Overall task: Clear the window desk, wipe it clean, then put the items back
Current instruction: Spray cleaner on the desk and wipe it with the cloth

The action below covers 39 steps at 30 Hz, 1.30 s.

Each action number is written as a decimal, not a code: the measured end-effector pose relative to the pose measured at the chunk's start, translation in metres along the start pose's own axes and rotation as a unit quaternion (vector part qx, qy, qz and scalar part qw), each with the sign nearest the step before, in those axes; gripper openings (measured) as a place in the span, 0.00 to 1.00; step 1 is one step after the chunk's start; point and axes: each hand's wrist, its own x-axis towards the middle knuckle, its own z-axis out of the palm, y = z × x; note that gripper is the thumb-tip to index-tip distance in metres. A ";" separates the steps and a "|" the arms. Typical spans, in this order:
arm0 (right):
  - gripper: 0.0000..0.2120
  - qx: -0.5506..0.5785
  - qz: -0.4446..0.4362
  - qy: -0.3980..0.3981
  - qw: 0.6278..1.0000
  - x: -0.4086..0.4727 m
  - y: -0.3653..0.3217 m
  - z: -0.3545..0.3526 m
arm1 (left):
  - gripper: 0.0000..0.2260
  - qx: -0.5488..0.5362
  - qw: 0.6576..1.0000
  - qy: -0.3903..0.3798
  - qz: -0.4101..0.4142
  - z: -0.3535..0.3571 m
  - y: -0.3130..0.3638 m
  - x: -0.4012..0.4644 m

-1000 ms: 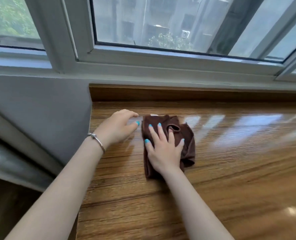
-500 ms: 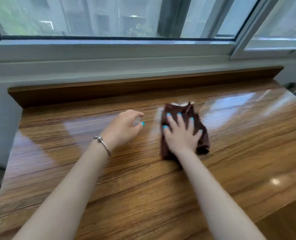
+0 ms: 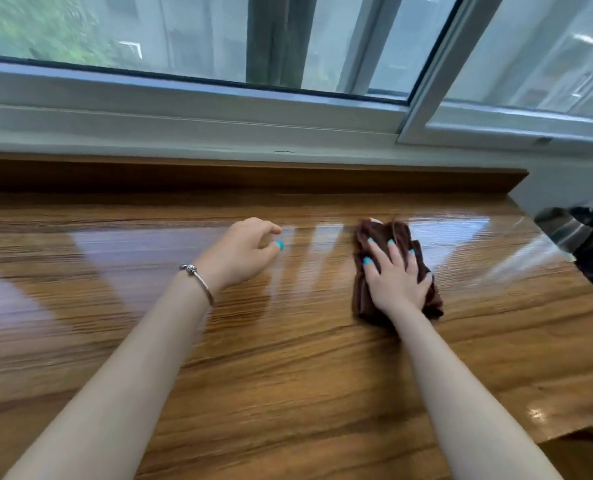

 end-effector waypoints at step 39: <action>0.25 -0.022 0.025 0.001 0.999 0.118 0.151 -0.050 | 0.15 0.054 0.996 -0.061 0.040 0.099 0.096 0.098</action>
